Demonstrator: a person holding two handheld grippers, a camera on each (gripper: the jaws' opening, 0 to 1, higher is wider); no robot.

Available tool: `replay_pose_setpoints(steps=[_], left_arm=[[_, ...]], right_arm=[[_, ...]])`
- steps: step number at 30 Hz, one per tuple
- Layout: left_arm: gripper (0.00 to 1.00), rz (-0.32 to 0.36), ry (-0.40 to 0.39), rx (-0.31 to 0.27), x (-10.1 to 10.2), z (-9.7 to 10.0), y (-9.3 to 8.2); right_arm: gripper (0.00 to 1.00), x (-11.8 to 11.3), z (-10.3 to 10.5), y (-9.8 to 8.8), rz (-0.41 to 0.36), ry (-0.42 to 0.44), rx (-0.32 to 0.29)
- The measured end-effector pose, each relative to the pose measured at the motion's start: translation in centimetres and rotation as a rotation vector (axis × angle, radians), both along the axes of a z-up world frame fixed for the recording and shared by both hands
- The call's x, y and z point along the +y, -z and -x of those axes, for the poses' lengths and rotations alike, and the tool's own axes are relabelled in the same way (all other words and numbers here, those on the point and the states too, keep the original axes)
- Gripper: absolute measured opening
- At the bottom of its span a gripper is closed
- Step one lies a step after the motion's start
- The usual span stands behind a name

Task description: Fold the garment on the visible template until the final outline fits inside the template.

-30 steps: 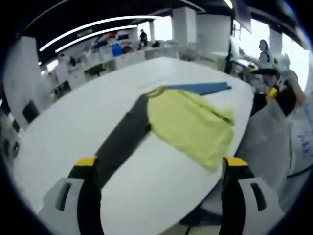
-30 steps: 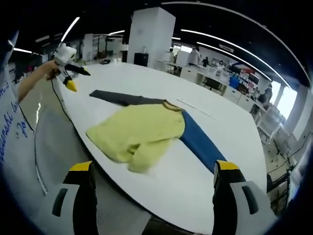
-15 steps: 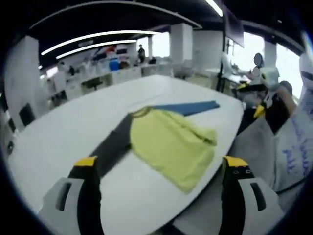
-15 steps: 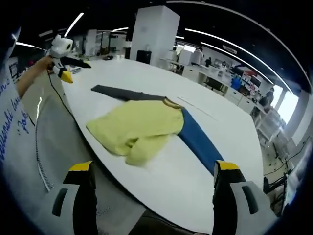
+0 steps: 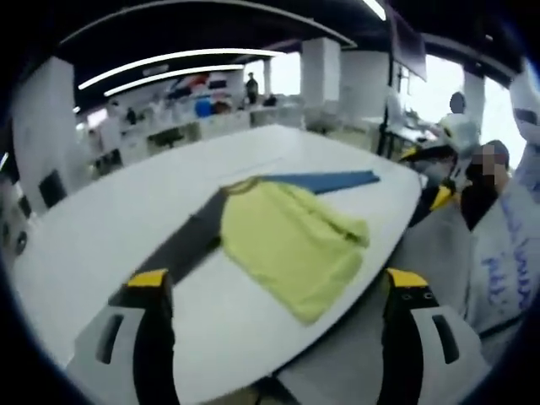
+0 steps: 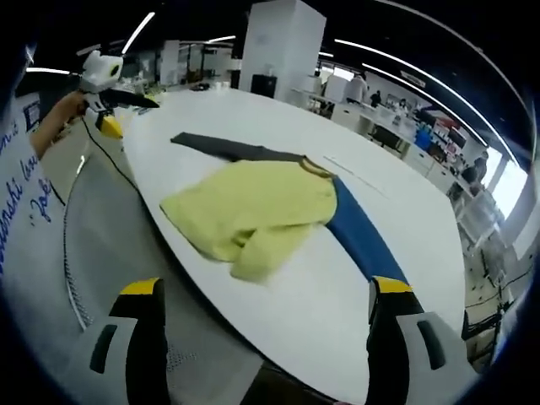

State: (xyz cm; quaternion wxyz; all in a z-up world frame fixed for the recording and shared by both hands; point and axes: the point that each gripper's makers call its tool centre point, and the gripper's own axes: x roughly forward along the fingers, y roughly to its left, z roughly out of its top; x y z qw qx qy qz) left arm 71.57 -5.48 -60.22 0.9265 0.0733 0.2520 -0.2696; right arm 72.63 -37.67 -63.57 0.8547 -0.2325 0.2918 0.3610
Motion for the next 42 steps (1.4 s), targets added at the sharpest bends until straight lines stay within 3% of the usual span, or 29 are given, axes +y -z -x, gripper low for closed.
replay_pose_setpoints(steps=[5, 13, 18, 22, 25, 27, 29, 34, 36, 42], left_arm=[[1.00, 0.034, -0.031, 0.002, -0.2, 0.1, 0.9], [1.00, 0.060, -0.064, 0.033, -0.2, 0.7, 2.0], [0.99, 0.103, -0.083, 0.035, -0.9, 1.1, 2.2], [0.97, 0.125, -0.082, 0.030, -1.4, 1.1, 2.1], [0.97, 0.127, -0.084, 0.029, -1.5, 0.9, 2.1], [0.97, 0.121, -0.080, 0.028, -1.6, 1.0, 2.1], [0.96, 0.120, -0.079, 0.030, -1.6, 1.0, 2.1], [0.95, 0.121, -0.099, 0.029, -1.0, 1.2, 2.3], [0.95, 0.124, -0.106, 0.029, -0.9, 1.3, 2.2], [0.91, 0.127, -0.111, 0.027, -0.8, 1.7, 2.3]], right_arm=[[0.95, 0.8, -0.3, 0.4, -0.002, -0.018, 0.006], [0.78, 2.7, 0.1, 2.1, -0.031, -0.076, 0.059], [0.76, 3.4, -0.1, 2.9, -0.049, -0.080, 0.077], [0.54, 4.9, -0.1, 2.6, -0.114, -0.127, 0.067], [0.50, 6.1, 0.1, 2.7, -0.163, -0.161, 0.090], [0.49, 6.2, -0.1, 3.0, -0.160, -0.162, 0.100], [0.41, 6.2, -0.4, 3.3, -0.140, -0.185, 0.086], [0.21, 6.4, -1.7, 3.4, -0.180, -0.194, 0.101], [0.18, 6.5, -2.0, 3.6, -0.184, -0.207, 0.109], [0.01, 7.0, -2.4, 6.3, -0.121, -0.245, 0.154]])
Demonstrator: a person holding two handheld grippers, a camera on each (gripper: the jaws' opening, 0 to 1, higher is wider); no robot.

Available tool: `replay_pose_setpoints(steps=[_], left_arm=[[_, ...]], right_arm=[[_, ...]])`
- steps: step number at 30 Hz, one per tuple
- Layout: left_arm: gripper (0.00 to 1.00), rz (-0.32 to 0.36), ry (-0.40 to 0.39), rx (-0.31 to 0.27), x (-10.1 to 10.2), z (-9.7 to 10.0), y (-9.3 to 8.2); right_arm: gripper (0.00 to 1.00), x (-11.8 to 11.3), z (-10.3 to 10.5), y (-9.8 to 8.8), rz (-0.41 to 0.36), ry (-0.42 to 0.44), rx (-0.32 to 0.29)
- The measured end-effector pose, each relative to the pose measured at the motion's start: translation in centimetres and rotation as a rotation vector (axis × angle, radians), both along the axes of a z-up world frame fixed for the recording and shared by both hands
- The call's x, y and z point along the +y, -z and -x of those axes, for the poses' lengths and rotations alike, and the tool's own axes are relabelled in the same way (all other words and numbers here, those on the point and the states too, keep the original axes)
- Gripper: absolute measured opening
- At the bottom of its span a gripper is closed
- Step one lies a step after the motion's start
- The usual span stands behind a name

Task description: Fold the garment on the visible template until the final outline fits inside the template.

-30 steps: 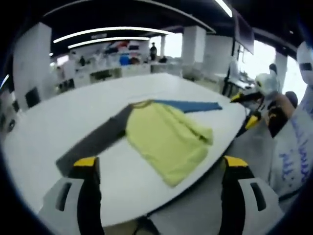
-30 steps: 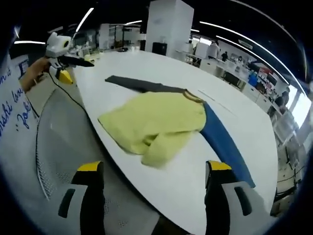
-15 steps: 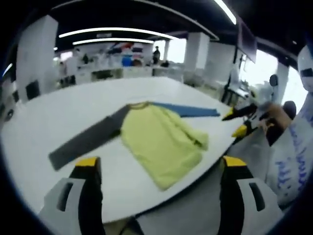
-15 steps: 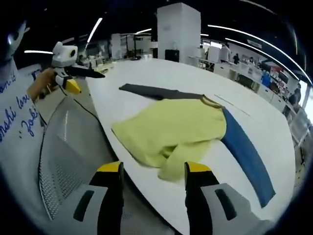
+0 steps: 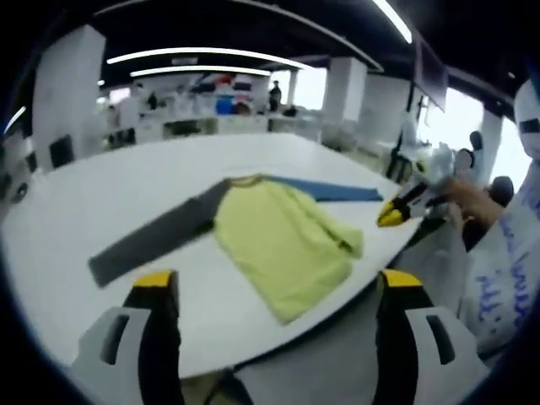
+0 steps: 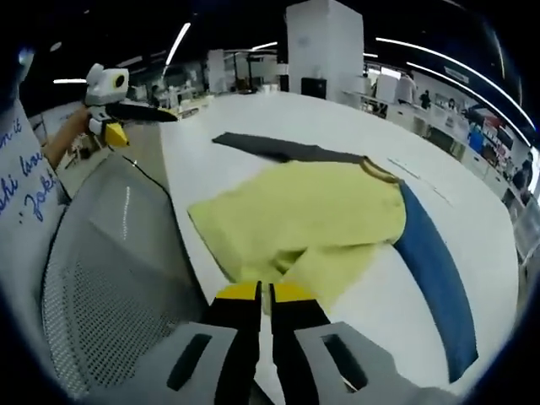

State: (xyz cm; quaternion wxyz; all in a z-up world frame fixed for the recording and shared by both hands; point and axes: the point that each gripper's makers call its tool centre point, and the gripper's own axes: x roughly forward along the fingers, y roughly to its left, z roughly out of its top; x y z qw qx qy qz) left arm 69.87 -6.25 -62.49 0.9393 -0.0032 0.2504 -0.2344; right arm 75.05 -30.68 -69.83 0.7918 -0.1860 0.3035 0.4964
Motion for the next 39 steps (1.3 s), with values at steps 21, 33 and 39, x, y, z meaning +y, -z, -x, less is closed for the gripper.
replay_pose_setpoints(steps=[21, 33, 39], left_arm=[[0.89, 0.015, -0.048, 0.043, 1.3, 1.2, 0.8], [0.75, 0.015, -0.009, 0.129, -0.2, 0.7, 3.0], [0.68, -0.037, 0.073, 0.178, -1.6, 0.3, 4.8]], right_arm=[[0.15, 0.7, -0.2, 6.9, 0.238, -0.130, 0.081], [0.16, 1.1, -0.2, 8.1, 0.300, -0.167, 0.085], [0.12, 0.8, -0.7, 8.2, 0.284, -0.142, 0.083]])
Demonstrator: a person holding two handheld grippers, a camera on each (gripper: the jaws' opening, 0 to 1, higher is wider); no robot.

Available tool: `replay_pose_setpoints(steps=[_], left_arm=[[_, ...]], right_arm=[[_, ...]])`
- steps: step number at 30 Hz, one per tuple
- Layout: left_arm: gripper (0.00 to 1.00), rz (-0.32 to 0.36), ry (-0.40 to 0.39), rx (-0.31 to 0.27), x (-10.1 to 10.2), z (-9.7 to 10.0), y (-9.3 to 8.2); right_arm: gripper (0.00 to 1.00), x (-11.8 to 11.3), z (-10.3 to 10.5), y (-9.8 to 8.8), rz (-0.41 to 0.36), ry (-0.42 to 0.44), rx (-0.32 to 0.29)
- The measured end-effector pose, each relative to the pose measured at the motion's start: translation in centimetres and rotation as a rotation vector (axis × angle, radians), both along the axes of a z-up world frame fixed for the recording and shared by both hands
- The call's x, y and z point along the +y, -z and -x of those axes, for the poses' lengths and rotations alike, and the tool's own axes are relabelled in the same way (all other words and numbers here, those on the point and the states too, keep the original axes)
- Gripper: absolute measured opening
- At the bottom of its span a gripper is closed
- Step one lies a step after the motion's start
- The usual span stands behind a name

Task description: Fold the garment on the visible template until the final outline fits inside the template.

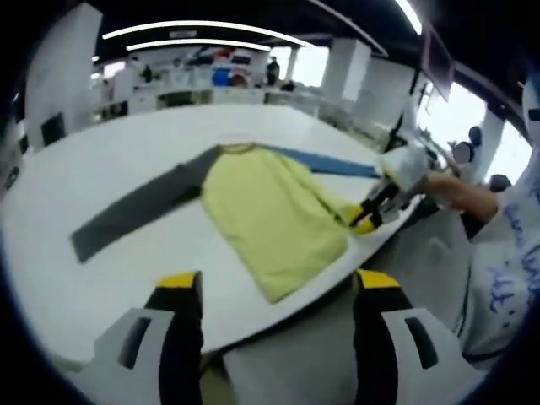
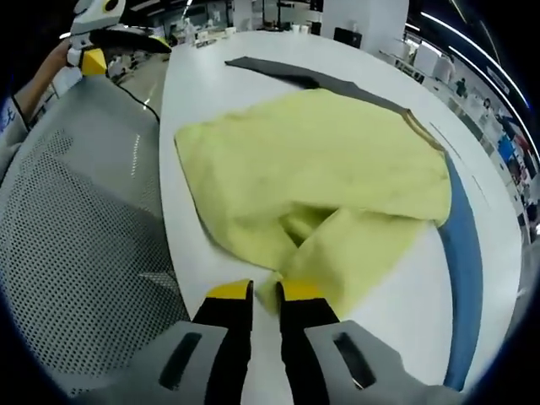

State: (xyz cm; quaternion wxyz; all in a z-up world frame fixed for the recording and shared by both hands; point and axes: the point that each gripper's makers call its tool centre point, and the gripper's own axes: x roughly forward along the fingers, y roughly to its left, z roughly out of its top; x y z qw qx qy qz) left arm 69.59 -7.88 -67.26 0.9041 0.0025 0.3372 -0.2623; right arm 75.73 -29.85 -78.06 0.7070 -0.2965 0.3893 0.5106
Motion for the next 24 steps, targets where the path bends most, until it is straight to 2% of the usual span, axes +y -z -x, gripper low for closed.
replay_pose_setpoints(steps=[3, 5, 7, 11, 13, 15, 21, 24], left_arm=[[0.64, -0.042, 0.092, 0.085, -1.1, 0.5, 1.7], [0.64, -0.129, 0.115, 0.105, -1.0, 0.1, 2.8], [0.59, -0.180, 0.136, 0.126, -1.0, -0.2, 3.7], [0.51, -0.175, 0.139, 0.147, -1.5, -0.8, 4.5], [0.44, -0.151, 0.149, 0.159, -2.1, -1.0, 4.8], [0.43, -0.140, 0.155, 0.170, -2.5, -1.2, 5.2], [0.41, -0.263, 0.175, 0.253, -1.5, -1.4, 7.7], [0.39, -0.261, 0.185, 0.253, -2.1, -1.8, 8.0]], right_arm=[[0.14, 0.0, 0.0, 0.0, -0.004, 0.016, 0.024], [0.11, -0.1, -0.3, 0.1, 0.010, 0.012, 0.003], [0.10, 0.0, -0.1, 0.1, 0.022, 0.000, -0.009], [0.11, -0.1, -0.1, 0.1, 0.033, -0.016, -0.032], [0.11, -0.1, -0.1, 0.1, 0.028, -0.025, -0.042], [0.11, -0.2, -0.1, 0.1, 0.019, -0.022, -0.045], [0.09, 0.0, -0.2, 0.1, 0.042, -0.024, -0.057], [0.06, -0.2, -0.4, 0.1, 0.052, -0.013, -0.063]])
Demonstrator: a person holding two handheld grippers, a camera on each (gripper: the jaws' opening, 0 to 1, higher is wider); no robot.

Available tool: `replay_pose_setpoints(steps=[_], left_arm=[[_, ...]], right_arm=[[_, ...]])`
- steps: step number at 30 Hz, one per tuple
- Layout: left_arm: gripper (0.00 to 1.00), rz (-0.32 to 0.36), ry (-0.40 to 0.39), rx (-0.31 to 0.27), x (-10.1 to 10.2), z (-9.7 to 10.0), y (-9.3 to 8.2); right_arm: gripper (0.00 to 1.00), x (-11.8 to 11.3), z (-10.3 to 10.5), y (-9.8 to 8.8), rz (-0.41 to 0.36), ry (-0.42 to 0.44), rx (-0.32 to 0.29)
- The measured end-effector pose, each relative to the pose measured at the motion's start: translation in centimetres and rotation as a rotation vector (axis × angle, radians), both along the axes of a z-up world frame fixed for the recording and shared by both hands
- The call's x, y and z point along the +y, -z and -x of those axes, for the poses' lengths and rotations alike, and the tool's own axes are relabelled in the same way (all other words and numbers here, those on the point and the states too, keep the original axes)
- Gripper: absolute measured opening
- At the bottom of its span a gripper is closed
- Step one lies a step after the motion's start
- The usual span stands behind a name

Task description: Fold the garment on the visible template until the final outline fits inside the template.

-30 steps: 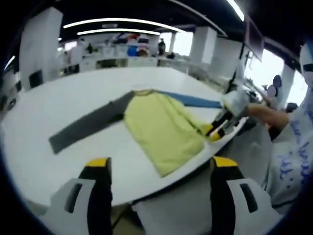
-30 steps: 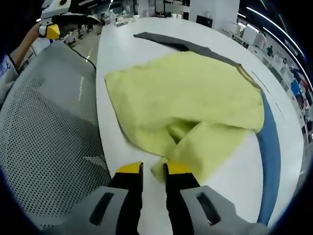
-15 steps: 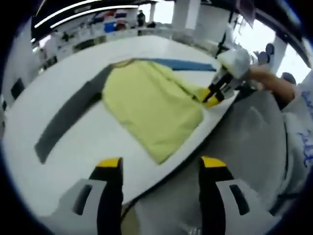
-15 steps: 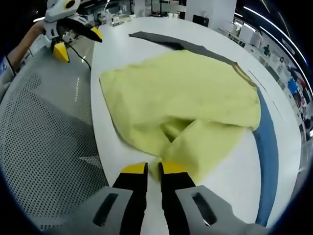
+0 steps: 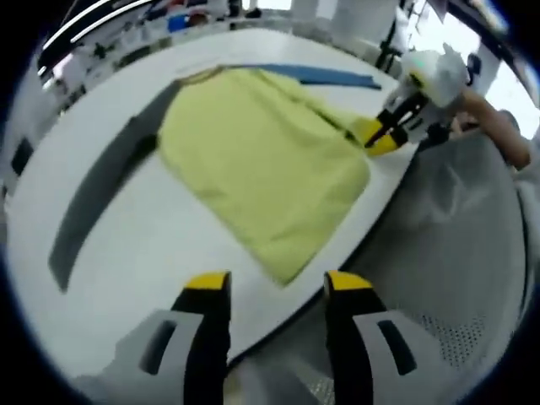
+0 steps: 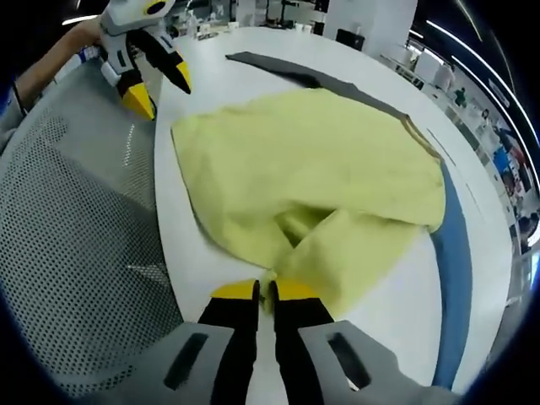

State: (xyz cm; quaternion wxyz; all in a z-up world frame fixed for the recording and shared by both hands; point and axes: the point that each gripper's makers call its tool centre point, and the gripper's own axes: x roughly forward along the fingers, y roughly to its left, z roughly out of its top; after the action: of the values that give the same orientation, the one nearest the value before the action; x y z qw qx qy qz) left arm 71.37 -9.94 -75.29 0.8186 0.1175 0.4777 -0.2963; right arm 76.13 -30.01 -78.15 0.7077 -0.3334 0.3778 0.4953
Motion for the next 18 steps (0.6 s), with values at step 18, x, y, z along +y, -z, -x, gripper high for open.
replay_pose_setpoints(steps=[18], left_arm=[[0.22, -0.074, 0.011, 0.026, 0.4, -1.2, 2.0]], right_arm=[[0.06, -0.1, 0.0, -0.1, -0.075, 0.058, 0.030]])
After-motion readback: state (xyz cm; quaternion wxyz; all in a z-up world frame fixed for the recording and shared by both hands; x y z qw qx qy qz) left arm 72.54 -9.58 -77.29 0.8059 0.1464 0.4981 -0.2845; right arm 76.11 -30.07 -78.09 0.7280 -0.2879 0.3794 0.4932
